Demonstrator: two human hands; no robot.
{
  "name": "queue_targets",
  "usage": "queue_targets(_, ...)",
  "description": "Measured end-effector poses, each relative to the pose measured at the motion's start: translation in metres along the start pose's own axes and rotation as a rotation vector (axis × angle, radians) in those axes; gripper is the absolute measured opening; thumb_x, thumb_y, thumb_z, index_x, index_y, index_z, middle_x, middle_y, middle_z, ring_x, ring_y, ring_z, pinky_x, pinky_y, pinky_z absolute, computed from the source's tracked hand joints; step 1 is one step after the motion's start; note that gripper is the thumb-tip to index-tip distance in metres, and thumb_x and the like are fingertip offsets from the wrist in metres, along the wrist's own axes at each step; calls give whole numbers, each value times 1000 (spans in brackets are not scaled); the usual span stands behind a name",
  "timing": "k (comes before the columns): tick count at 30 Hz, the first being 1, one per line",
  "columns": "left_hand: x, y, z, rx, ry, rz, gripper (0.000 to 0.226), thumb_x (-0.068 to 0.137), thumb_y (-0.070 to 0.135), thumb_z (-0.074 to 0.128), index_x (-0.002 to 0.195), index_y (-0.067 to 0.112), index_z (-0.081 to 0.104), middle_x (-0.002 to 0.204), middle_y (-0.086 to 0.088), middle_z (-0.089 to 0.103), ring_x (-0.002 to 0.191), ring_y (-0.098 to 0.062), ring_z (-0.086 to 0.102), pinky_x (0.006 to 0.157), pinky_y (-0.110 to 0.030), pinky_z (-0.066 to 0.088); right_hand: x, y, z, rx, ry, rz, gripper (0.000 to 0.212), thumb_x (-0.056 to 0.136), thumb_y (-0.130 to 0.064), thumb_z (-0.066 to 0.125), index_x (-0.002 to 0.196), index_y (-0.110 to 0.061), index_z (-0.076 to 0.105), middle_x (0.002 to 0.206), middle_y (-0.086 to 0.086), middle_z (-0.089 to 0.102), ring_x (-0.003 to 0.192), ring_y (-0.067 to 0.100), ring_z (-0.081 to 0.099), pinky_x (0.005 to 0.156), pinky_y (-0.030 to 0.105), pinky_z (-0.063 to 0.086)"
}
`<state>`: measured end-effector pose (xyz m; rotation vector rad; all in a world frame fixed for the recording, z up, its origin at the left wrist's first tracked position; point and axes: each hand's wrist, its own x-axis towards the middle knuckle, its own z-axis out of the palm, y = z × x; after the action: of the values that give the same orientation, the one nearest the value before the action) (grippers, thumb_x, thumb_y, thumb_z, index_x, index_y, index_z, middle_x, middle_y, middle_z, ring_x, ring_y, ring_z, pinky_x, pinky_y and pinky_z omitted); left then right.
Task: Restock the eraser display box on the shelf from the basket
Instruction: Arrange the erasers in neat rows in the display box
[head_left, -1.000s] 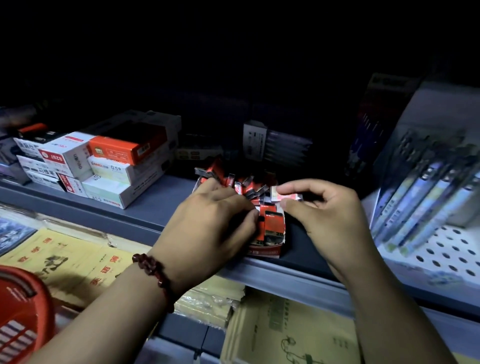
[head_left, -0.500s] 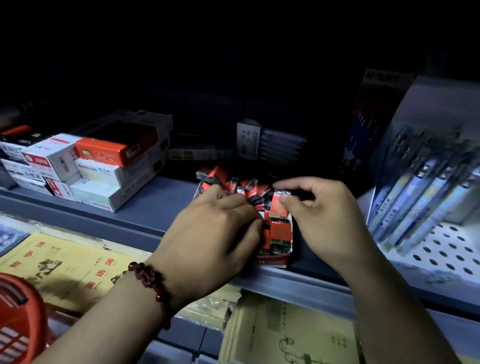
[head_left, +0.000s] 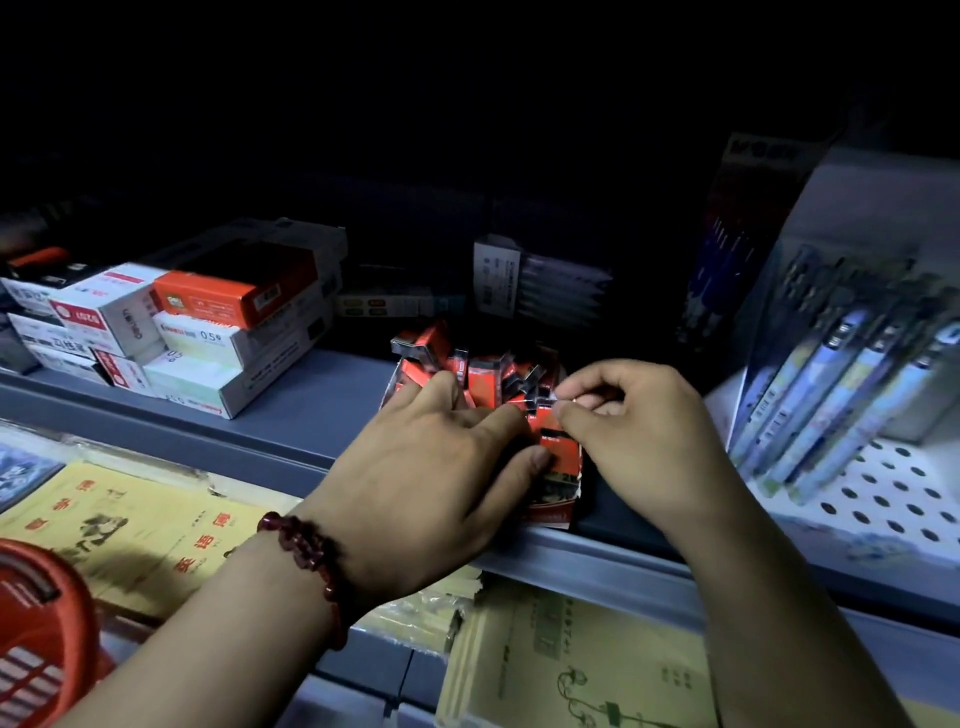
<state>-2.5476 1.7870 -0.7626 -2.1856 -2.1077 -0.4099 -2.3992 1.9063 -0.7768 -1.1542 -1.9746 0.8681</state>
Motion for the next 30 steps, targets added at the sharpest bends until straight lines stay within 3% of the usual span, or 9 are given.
queue_targets(6,-2,0,3,-11,52,15,54,103,58,16,115,31,61,92,14,65,86,-16,35,82,-30,34,-1,-3,1,1,0,-39,19,84,-9,75,72,-22,78,65,-9,71,55,0,58,53,10,41)
queue_targets(12,-4,-1,6,-42,91,17,49,104,55,25,114,27,65,97,14,66,86,-19,40,83,-35,42,-2,-5,-2,28,-60,-38,17,89,-12,72,80,-24,82,78,-16,76,78,-4,68,66,8,48)
queue_targets(15,-4,-1,5,-38,97,17,47,105,54,26,109,28,64,96,15,65,85,-20,40,83,-35,41,2,-7,2,57,-1,-23,14,88,-14,72,79,-23,79,74,-13,74,69,-3,66,66,18,50)
queue_targets(18,-4,-1,6,-37,107,16,48,105,54,25,109,27,65,99,15,66,84,-19,40,82,-35,41,9,-11,8,42,83,-15,3,86,-19,74,85,-21,76,58,-12,62,54,-4,55,54,9,39)
queue_targets(20,-4,-1,6,-45,104,13,49,105,54,25,108,26,65,98,15,66,84,-19,40,83,-35,41,12,-13,15,10,80,-25,8,88,-26,75,88,-18,76,52,-15,55,52,-6,54,49,6,37)
queue_targets(24,-4,0,4,-40,88,3,51,104,55,23,109,27,65,97,15,65,86,-18,38,84,-34,41,11,-15,25,-28,100,-97,15,90,-32,73,100,-23,79,85,-16,72,76,-6,62,64,-4,37)
queue_targets(28,-3,-1,3,-42,90,8,48,105,54,24,103,28,64,93,14,62,84,-20,39,83,-34,40,11,-15,26,13,120,-82,11,90,-34,75,92,-25,80,77,-20,70,77,-16,61,64,-2,39)
queue_targets(30,-3,-1,3,-42,85,12,46,105,53,24,101,28,63,92,15,62,84,-20,39,83,-36,41,12,-15,26,15,145,-76,10,89,-32,76,91,-23,80,67,-25,66,68,-16,59,61,-1,38)
